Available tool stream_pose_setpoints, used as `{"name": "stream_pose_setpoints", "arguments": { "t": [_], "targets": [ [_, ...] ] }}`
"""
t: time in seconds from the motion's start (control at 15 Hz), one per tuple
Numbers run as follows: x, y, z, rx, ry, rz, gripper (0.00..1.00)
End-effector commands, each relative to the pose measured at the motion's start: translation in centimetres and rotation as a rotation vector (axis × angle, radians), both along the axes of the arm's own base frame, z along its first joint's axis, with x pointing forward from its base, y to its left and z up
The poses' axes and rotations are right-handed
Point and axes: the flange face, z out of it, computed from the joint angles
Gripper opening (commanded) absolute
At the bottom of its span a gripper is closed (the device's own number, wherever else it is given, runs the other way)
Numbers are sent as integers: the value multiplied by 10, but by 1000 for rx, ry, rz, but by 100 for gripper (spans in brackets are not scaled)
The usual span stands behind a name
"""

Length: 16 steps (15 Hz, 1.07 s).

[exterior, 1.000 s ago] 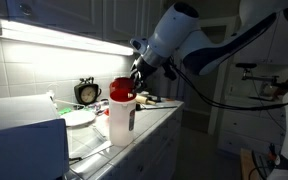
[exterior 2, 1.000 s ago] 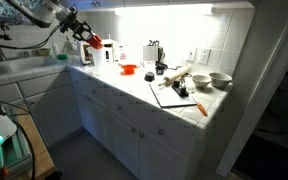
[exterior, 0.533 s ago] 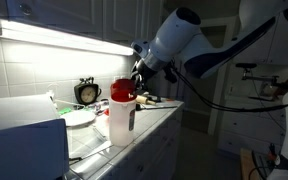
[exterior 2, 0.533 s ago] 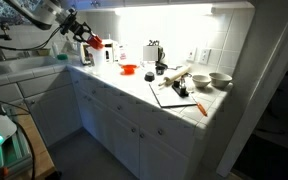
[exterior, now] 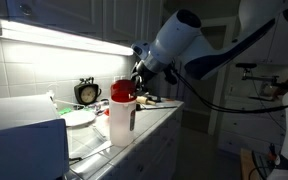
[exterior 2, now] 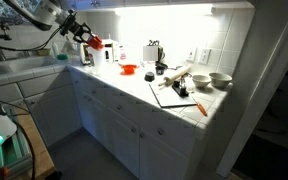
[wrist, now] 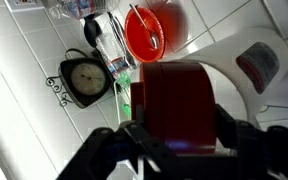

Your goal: Put the red lid on the jar

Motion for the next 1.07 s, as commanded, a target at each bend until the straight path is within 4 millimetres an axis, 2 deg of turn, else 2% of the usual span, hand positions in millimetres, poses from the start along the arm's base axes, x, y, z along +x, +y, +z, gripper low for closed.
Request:
{"name": "stream_pose_setpoints", "arguments": {
  "t": [0.0,0.13,0.33,0.6,1.0],
  "targets": [
    [-5,5,-2,-10,-26,-11,63],
    [-5,6,-2,-8,-29,-13,81],
    [-6,8,-2,-11,-34,-13,100],
    [-6,9,-1,-11,-40,-12,100],
    [2,8,14,39,31,-53,100]
  ]
}}
